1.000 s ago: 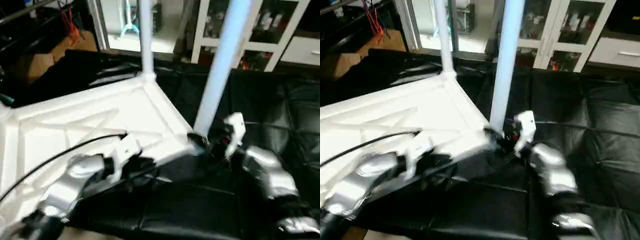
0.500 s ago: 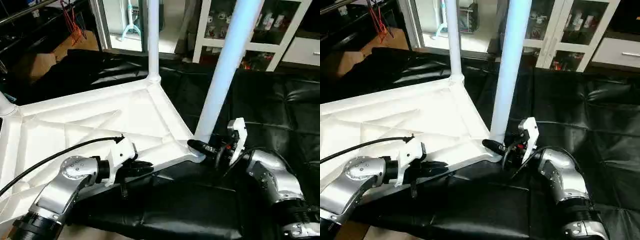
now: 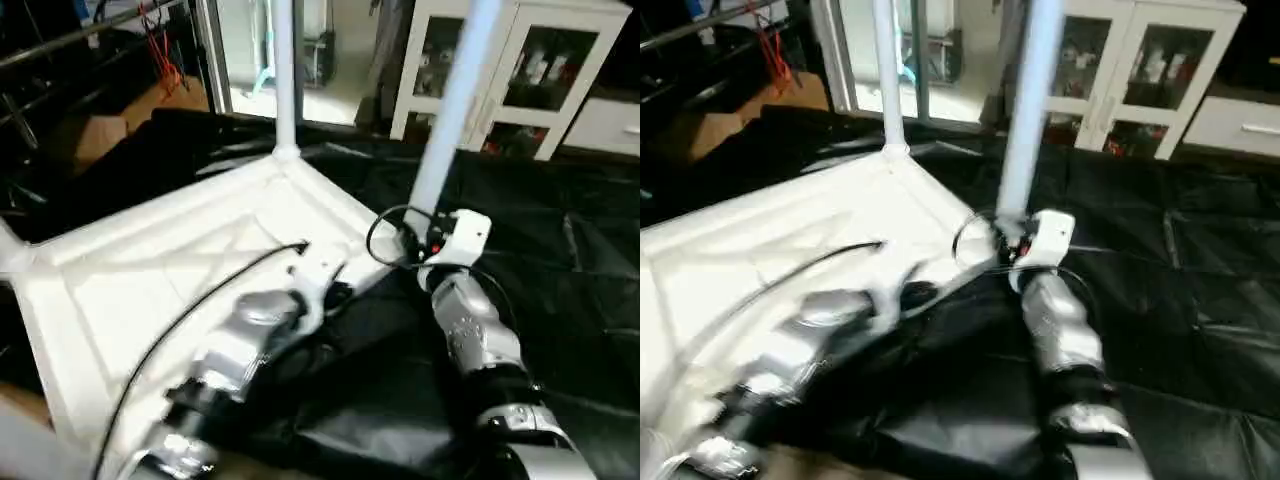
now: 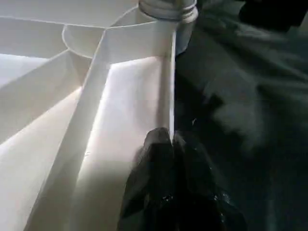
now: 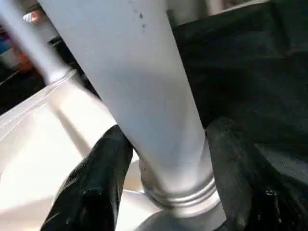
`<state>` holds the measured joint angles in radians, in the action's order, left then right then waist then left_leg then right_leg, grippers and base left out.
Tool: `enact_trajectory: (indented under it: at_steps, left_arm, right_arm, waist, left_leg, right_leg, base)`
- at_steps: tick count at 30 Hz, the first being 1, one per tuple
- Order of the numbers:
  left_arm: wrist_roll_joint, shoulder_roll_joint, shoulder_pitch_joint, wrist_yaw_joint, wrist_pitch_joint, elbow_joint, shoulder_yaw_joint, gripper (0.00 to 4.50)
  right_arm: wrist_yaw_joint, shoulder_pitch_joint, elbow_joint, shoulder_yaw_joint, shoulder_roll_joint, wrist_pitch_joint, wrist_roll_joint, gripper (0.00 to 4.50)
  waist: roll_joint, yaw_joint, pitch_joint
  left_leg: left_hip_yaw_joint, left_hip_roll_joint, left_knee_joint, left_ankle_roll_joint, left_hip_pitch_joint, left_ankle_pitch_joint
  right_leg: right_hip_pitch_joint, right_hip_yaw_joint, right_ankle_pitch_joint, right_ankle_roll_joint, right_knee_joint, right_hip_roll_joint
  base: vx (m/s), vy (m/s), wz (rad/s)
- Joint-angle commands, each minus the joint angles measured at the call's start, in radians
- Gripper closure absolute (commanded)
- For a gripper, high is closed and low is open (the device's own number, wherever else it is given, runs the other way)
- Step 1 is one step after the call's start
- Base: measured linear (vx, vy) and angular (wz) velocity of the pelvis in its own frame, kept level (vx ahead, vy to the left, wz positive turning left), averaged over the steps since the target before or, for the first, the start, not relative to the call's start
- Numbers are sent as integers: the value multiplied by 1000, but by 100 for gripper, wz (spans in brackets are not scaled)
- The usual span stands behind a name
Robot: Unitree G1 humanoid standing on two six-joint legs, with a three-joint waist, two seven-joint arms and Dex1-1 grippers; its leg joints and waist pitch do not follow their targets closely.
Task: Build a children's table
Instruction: Rotate leg to tighten
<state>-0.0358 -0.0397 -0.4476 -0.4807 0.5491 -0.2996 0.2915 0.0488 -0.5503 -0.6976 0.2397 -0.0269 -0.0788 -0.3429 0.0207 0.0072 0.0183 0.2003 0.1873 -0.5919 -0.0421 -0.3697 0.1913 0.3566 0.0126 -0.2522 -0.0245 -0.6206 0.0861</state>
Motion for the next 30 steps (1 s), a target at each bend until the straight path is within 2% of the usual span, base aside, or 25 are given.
enact_trajectory:
  at_steps: [1, 2, 4, 5, 6, 7, 8, 10, 11, 12, 13, 14, 15, 17, 20, 22, 24, 30]
  left_arm:
    - [13, 23, 0, -13, 5, -38, 57, 450]
    - [7, 2, 16, -51, -20, -21, 68, 450]
    - [2, -57, 47, -105, -56, 1, 64, 450]
    - [-12, -137, 86, -193, -109, 36, 55, 450]
    - [-18, -160, 97, -218, -120, 46, 52, 450]
    - [-26, -199, 113, -253, -136, 62, 46, 450]
    - [-29, -221, 122, -272, -150, 71, 44, 450]
    - [-56, -309, 162, -368, -183, 109, 24, 450]
    - [-81, -385, 198, -451, -189, 134, -4, 450]
    - [-90, -413, 211, -482, -188, 141, -17, 450]
    - [-96, -430, 219, -498, -189, 142, -27, 450]
    - [-96, -430, 219, -498, -189, 142, -27, 450]
    - [-114, -459, 231, -529, -186, 148, -50, 450]
    - [-134, -484, 241, -554, -191, 154, -64, 450]
    - [-167, -513, 253, -591, -200, 167, -69, 450]
    - [-176, -513, 252, -599, -203, 166, -67, 450]
    - [-178, -511, 252, -609, -206, 169, -64, 450]
    - [-183, -495, 246, -618, -204, 179, -51, 450]
  right_arm:
    - [-37, 31, -127, 21, -55, -48, -34, 230]
    - [12, 22, -124, -1, -50, -40, -22, 230]
    - [99, 15, -106, -26, -18, -26, -2, 230]
    - [248, 24, -61, -65, 34, -6, 11, 230]
    - [292, 28, -46, -79, 51, 2, 16, 230]
    - [364, 37, -22, -111, 83, 22, 31, 230]
    - [404, 44, -8, -133, 105, 35, 44, 196]
    - [573, 71, 40, -192, 191, 42, 57, 180]
    - [763, 104, 97, -234, 274, 9, 33, 177]
    - [845, 120, 123, -250, 310, -7, 17, 181]
    - [898, 131, 139, -263, 336, -17, 12, 170]
    - [898, 131, 139, -263, 336, -17, 12, 149]
    - [976, 149, 171, -281, 386, -56, -1, 135]
    - [1008, 154, 181, -277, 410, -68, -2, 132]
    - [1076, 168, 198, -277, 423, -53, -18, 132]
    - [1092, 170, 200, -285, 419, -76, -32, 132]
    - [1100, 171, 202, -289, 411, -89, -42, 161]
    - [1119, 192, 242, -307, 380, -100, -42, 210]
  waist:
    - [19, -7, -26]
    - [16, -9, -28]
    - [14, -13, -30]
    - [10, -15, -27]
    - [8, -23, -30]
    - [3, -26, -31]
    - [6, -31, -31]
    - [7, -32, -32]
    - [12, -29, -43]
    - [11, -28, -45]
    - [10, -20, -45]
    - [10, -18, -42]
    - [5, -19, -40]
    - [7, -12, -38]
    - [9, -7, -33]
    - [10, -8, -33]
    - [11, -7, -33]
    - [11, 0, -34]
  left_leg:
    - [-28, 35, 89, -80, 22, 340]
    - [-30, 36, 91, -71, 17, 338]
    - [-31, 36, 92, -62, 15, 334]
    - [-32, 36, 94, -52, 12, 329]
    - [-34, 34, 91, -38, 2, 303]
    - [-34, 34, 90, -26, -1, 292]
    - [-32, 33, 86, -5, -2, 271]
    - [-32, 33, 84, 12, -2, 242]
    - [-30, 32, 70, 47, -2, 135]
    - [-28, 33, 66, 69, 0, 101]
    - [-26, 32, 59, 106, -2, 47]
    - [-24, 32, 58, 118, -3, 34]
    - [-21, 34, 60, 131, 0, 35]
    - [-20, 37, 61, 132, 5, 56]
    - [-18, 43, 67, 114, 8, 97]
    - [-16, 44, 68, 97, 10, 116]
    - [-15, 45, 67, 96, 10, 104]
    - [-15, 43, 64, 103, 10, 73]
  right_leg:
    - [7, -22, -116, 163, 94, 36]
    - [2, -19, -99, 163, 94, 35]
    - [-2, -17, -73, 167, 93, 34]
    - [-5, -15, -65, 169, 93, 33]
    - [-17, -15, -33, 175, 89, 34]
    - [-19, -13, -24, 178, 90, 34]
    - [-19, -14, -13, 189, 89, 35]
    - [-21, -16, 0, 201, 87, 37]
    - [-26, -17, 153, 224, 71, 31]
    - [-26, -16, 219, 233, 68, 26]
    - [-28, -14, 335, 250, 57, 22]
    - [-25, -13, 368, 255, 55, 23]
    - [-21, -12, 366, 272, 54, 26]
    - [-20, -12, 293, 286, 58, 29]
    - [-17, -11, 193, 293, 63, 28]
    - [-15, -12, 145, 303, 64, 28]
    - [-13, -14, 148, 308, 63, 30]
    - [-14, -16, 181, 301, 60, 31]
  base:
    - [0, 0, 0]
    - [0, 0, 0]
    - [0, 0, 0]
    - [0, 0, 0]
    - [0, 0, 0]
    - [0, 0, 0]
    - [0, 0, 0]
    - [0, 0, 0]
    - [0, 0, 0]
    - [0, 0, 0]
    - [0, 0, 0]
    - [0, 0, 0]
    - [0, 0, 0]
    - [0, 0, 0]
    - [0, 0, 0]
    - [0, 0, 0]
    - [0, 0, 0]
    - [0, 0, 0]
